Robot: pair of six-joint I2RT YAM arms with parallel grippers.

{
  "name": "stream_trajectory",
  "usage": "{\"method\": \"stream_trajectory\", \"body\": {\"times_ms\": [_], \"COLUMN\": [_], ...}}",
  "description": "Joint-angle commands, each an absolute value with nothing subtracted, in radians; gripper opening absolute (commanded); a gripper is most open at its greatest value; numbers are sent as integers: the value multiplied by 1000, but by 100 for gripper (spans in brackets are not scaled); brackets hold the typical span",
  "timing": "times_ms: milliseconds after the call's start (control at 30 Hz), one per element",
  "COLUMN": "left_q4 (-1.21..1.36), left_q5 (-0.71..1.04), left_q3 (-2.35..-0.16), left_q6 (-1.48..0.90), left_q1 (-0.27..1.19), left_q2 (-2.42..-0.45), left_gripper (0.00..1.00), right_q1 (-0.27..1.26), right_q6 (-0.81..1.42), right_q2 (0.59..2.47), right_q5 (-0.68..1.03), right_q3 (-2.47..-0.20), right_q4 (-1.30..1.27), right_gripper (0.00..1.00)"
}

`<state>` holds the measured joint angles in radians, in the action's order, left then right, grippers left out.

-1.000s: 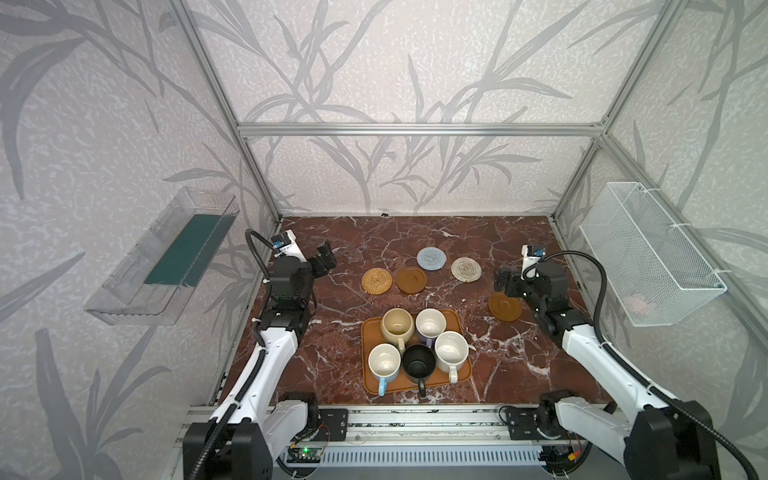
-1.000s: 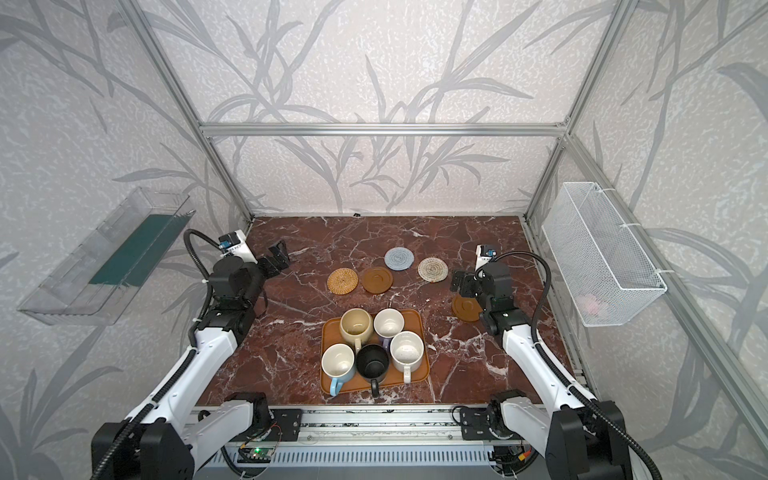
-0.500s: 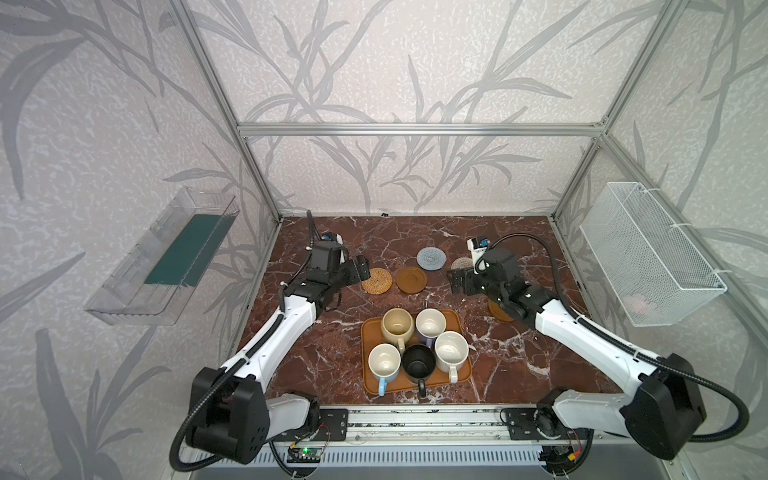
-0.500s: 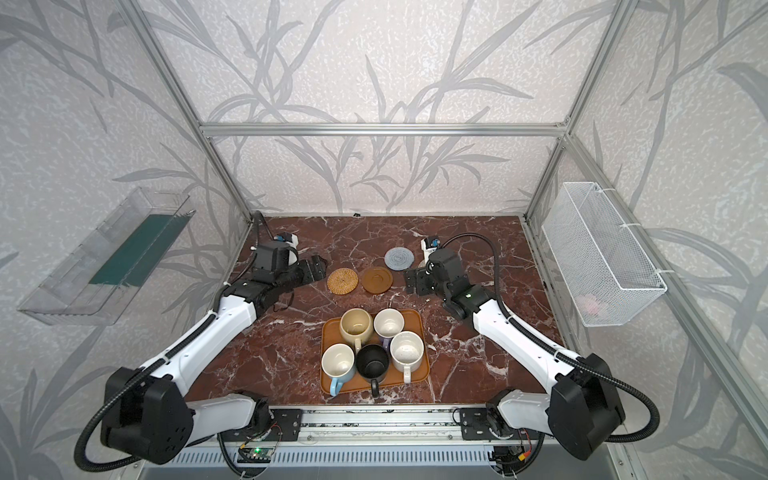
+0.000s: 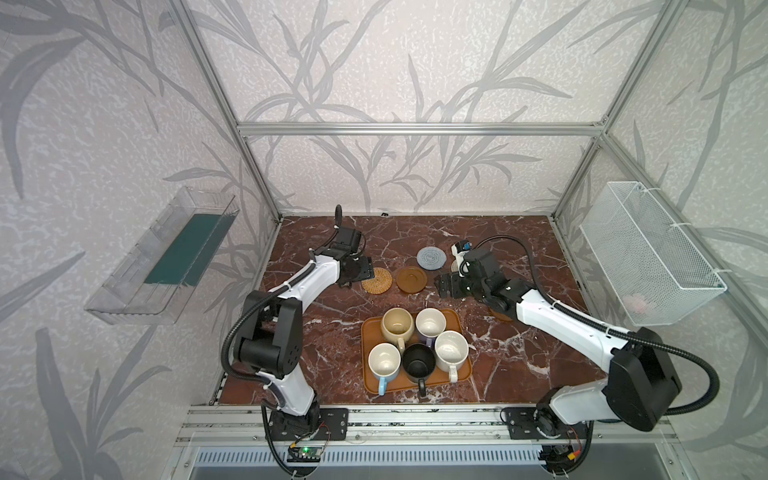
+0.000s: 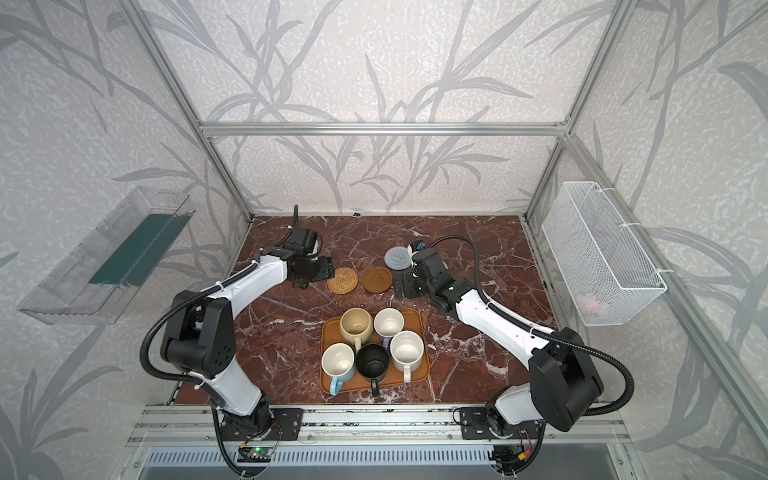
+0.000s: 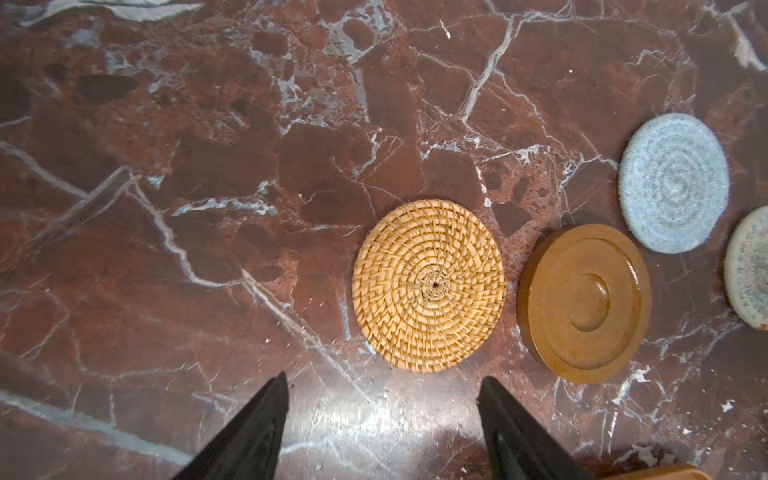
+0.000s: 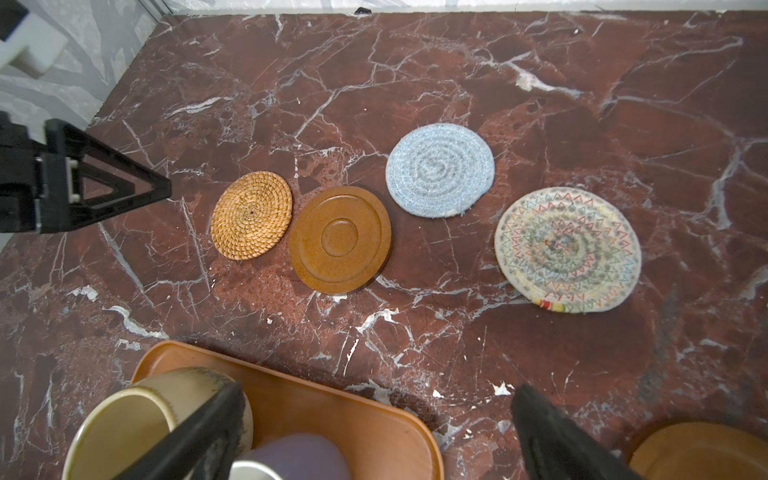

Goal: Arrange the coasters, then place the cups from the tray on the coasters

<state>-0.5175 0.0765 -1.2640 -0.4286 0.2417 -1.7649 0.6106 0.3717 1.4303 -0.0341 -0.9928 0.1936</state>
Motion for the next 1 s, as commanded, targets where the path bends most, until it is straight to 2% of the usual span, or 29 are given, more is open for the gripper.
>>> {"method": "stream_trajectory", "body": {"times_ms": [0, 100, 233, 733, 967], "left_q4": [-613, -654, -674, -729, -826], "left_q5": [72, 53, 29, 34, -105], "left_q3": [-1330, -1380, -1415, -1500, -1537], "left_q6": [-414, -405, -396, -370, -387], "left_q1": [246, 246, 248, 253, 251], "left_q2": [-1838, -1897, -1941, -2075, -2093], "left_gripper": [72, 70, 63, 56, 52], "right_q1": [618, 616, 617, 615, 601], "right_q6": [390, 388, 394, 420, 451], "right_q2": [1446, 1465, 1481, 1501, 1452], "right_q5": [9, 26, 41, 41, -3], "right_q3": [-1046, -1061, -1067, -1037, -971], "right_q4": [186, 196, 191, 159, 120], "right_gripper": [100, 100, 100, 100, 99]}}
